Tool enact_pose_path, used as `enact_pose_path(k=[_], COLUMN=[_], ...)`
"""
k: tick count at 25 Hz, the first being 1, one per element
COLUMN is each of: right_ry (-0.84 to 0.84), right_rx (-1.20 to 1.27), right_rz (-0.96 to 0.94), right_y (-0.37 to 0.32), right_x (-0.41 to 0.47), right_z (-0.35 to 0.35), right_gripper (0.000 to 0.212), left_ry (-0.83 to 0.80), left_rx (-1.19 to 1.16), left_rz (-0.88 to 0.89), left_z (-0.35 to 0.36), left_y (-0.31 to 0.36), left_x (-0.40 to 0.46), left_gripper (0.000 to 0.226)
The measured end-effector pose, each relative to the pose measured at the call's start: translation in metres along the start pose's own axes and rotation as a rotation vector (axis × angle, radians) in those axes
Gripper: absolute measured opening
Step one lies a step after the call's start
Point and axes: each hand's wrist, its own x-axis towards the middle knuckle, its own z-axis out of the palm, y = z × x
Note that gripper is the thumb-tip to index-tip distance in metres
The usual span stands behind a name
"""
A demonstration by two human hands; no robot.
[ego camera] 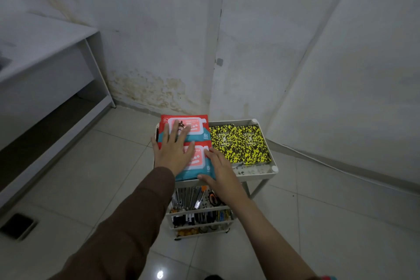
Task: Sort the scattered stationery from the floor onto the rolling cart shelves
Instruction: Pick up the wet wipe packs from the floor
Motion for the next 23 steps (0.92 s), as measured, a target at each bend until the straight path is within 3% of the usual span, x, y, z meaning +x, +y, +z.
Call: enact_pose_path(k=[6, 11, 13, 18, 23], right_ry=[-0.003, -0.014, 0.002, 0.289, 0.493], right_rx=[-0.039, 0.102, 0.210, 0.299, 0.346], right_rz=[0.016, 0.019, 0.010, 0.008, 0.081], right_y=[-0.001, 0.003, 0.007, 0.037, 0.104], right_x=[0.003, 0.000, -0.006, -0.032, -0.091], right_z=[0.001, -0.003, -0.008, -0.050, -0.121], right_gripper=[0.067, 0.067, 0.057, 0.022, 0.018], left_ry=[0.047, 0.010, -0.005, 0.170, 0.244], left_rx=[-0.017, 0.006, 0.030, -0.098, -0.318], left_rz=[-0.049, -0.082, -0.104, -0.030, 0.227], left_z=[0.012, 0.004, -0.002, -0.007, 0.020], left_y=[-0.007, 0.001, 0.005, 0.056, 0.177], left_x=[-0.001, 0.003, 0.004, -0.004, -0.044], left_gripper=[0.058, 0.059, 0.061, 0.041, 0.021])
